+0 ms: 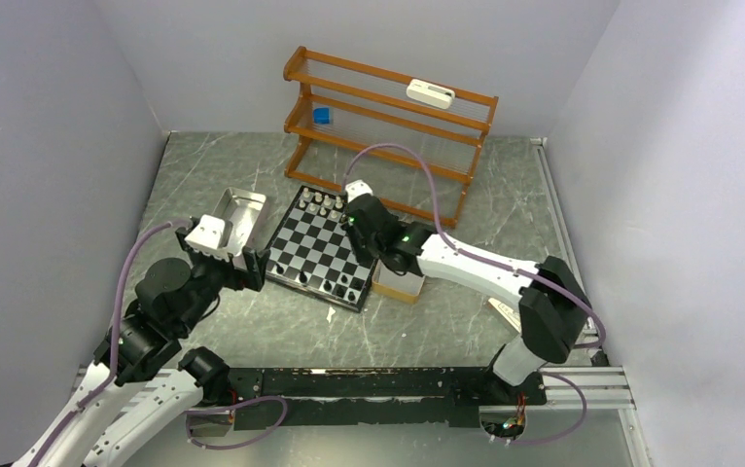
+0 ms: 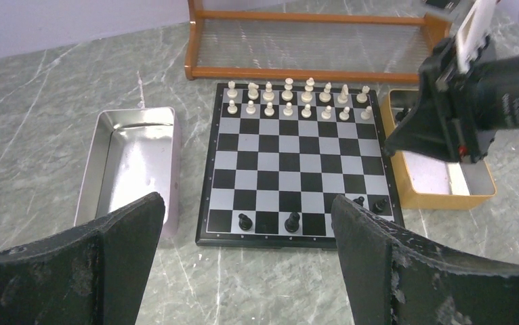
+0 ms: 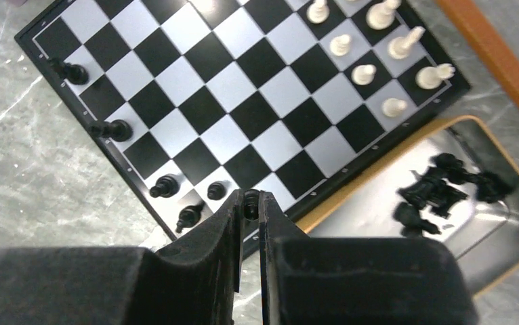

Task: Set up the chess pieces on the board
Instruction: Place the chess piece on the chessboard.

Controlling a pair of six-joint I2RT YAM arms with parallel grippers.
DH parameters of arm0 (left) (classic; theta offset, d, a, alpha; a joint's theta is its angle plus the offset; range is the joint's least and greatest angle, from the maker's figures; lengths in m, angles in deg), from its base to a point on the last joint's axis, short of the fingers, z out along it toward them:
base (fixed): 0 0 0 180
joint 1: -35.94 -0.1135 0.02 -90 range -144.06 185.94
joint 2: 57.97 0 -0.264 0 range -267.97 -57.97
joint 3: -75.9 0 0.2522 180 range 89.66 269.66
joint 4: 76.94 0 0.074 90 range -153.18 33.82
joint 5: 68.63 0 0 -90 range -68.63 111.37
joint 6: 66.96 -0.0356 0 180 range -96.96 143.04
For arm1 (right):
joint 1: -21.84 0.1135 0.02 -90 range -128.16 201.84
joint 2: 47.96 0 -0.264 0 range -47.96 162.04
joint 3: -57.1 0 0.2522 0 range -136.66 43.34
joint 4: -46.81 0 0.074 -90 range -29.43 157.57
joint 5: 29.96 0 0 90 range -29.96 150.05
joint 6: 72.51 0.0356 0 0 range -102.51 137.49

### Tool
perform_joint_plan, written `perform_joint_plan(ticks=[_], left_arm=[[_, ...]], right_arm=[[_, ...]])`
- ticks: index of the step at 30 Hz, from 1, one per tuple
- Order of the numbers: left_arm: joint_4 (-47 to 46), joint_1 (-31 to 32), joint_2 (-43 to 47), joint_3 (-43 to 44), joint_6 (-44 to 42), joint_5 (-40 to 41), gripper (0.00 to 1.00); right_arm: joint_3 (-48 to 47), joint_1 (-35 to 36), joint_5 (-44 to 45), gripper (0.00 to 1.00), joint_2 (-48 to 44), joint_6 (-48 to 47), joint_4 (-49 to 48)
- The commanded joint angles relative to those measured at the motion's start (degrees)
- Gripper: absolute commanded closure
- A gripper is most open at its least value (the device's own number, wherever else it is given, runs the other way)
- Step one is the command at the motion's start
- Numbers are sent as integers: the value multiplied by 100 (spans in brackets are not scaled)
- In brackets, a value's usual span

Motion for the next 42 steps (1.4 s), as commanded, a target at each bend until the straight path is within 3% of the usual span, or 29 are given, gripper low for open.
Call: perform_joint_plan(ticks=[1, 20, 42], left_arm=[[-61, 31, 238, 21, -38, 237, 2], [-52, 31, 505, -9, -16, 503, 3], [-65, 31, 503, -16, -33, 466, 3]], right_arm=[[-253, 312, 202, 86, 348, 168, -105], [-884, 950, 519, 86, 1626, 89, -198], [-963, 1017, 757, 85, 2081, 73, -245]])
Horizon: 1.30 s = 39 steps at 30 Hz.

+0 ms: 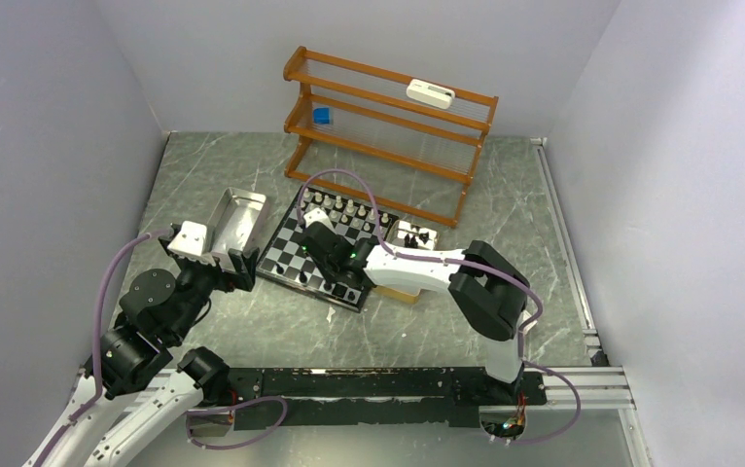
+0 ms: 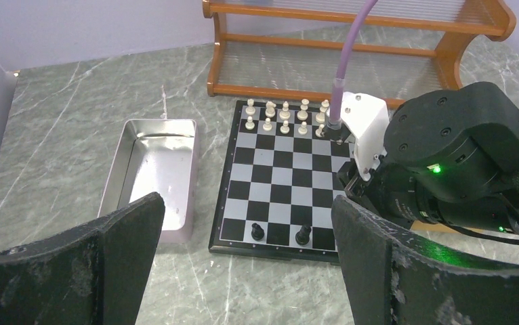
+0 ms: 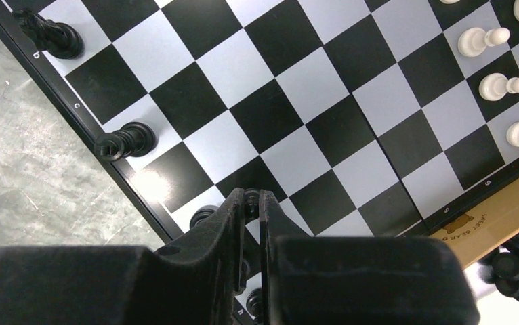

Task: Set up the chess pieces on the board
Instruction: Place the chess piece on the chessboard.

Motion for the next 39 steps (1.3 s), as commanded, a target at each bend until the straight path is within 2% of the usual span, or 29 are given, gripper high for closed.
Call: perform_joint_plan(ticks=[1, 19, 31, 39], left_arm=[[-88, 31, 19, -16, -36, 69, 3], [-91, 31, 33, -19, -45, 58, 3], [-91, 31, 19, -19, -44, 44, 3], [-91, 31, 21, -19, -48, 42, 2]], right_arm=[[-133, 33, 139, 85, 178, 3, -84], [-127, 33, 141, 84, 289, 26, -93], [-100, 29, 171, 75, 190, 78, -111], [-131, 31, 288, 66, 1, 102, -61]])
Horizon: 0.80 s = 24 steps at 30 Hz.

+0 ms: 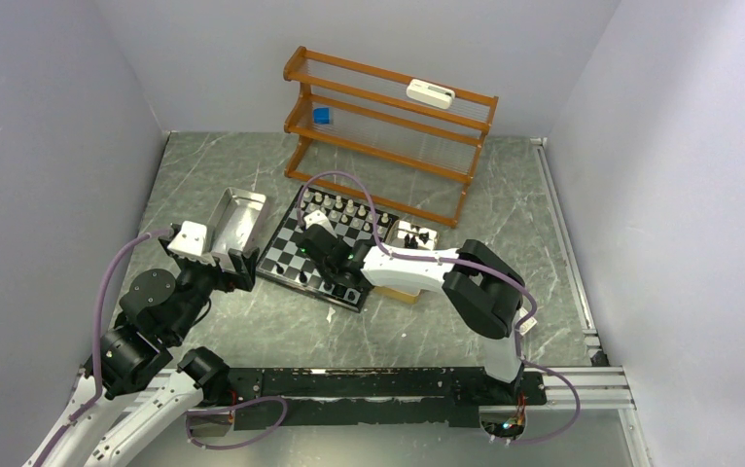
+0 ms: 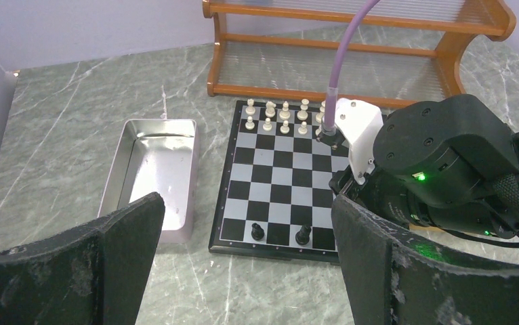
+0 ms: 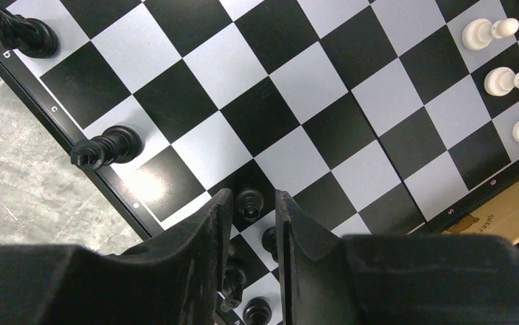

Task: Set up the chess pieces on the board
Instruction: Place the chess piece on the chessboard, then pick up the chess piece from the storage box.

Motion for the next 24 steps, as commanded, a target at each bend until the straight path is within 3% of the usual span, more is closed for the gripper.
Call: perform_joint_plan(ticks=[1, 15, 24], left_arm=[[-91, 31, 20, -25, -43, 41, 3], [-83, 31, -13, -27, -51, -16, 3], [-91, 28, -66, -27, -52, -32, 2]], right_arm=[[-131, 21, 190, 65, -204, 55, -16], [16, -80, 631, 59, -1096, -52, 126], [687, -708, 879, 60, -1902, -135, 41]])
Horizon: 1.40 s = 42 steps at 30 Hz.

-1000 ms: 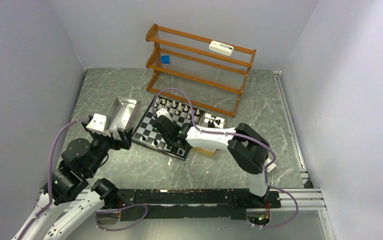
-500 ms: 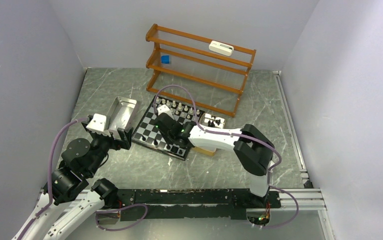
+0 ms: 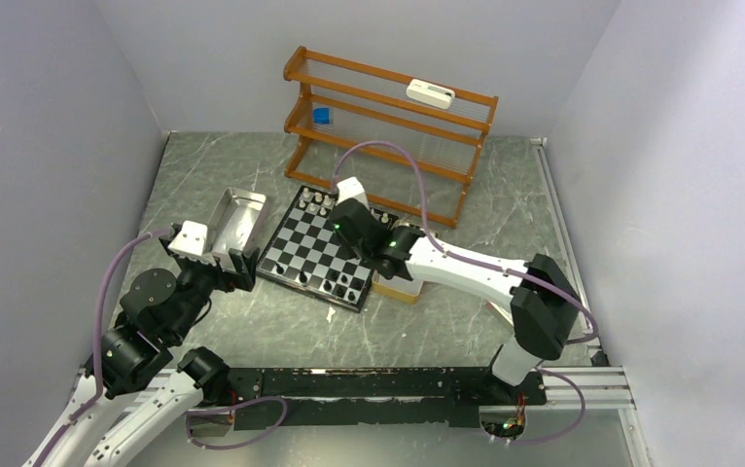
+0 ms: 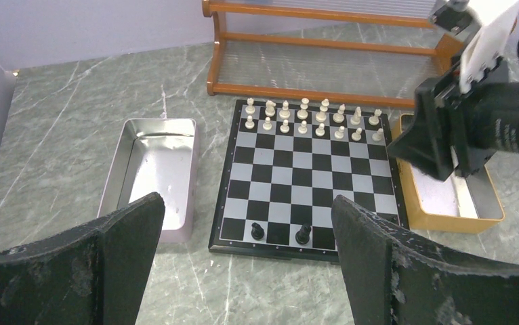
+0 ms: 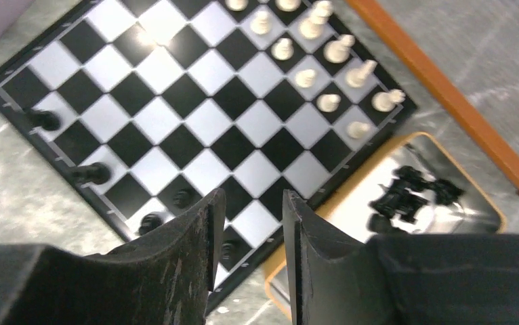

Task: Set up the chess pieces on the board
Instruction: Pick up the chess piece from the storage box.

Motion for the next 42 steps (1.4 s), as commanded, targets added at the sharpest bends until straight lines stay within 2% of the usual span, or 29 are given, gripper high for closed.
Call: perform_joint_plan(ticks=[1, 11, 17, 28, 42], left_arm=[[-85, 31, -73, -27, -51, -48, 2], [-84, 27, -99, -25, -60, -48, 3], [-91, 29, -58, -36, -60, -42, 2], [-82, 29, -87, -28, -59, -36, 2], [-83, 27, -103, -27, -77, -40, 2]], right_arm=[[389, -472, 254, 61, -364, -62, 12], [1236, -1615, 183, 64, -708, -271, -268], [1497, -1945, -234, 66, -574, -226, -471], [1453, -2110, -400, 68, -17, -298, -1026], [1281, -2137, -142, 72, 592, -421, -1332]])
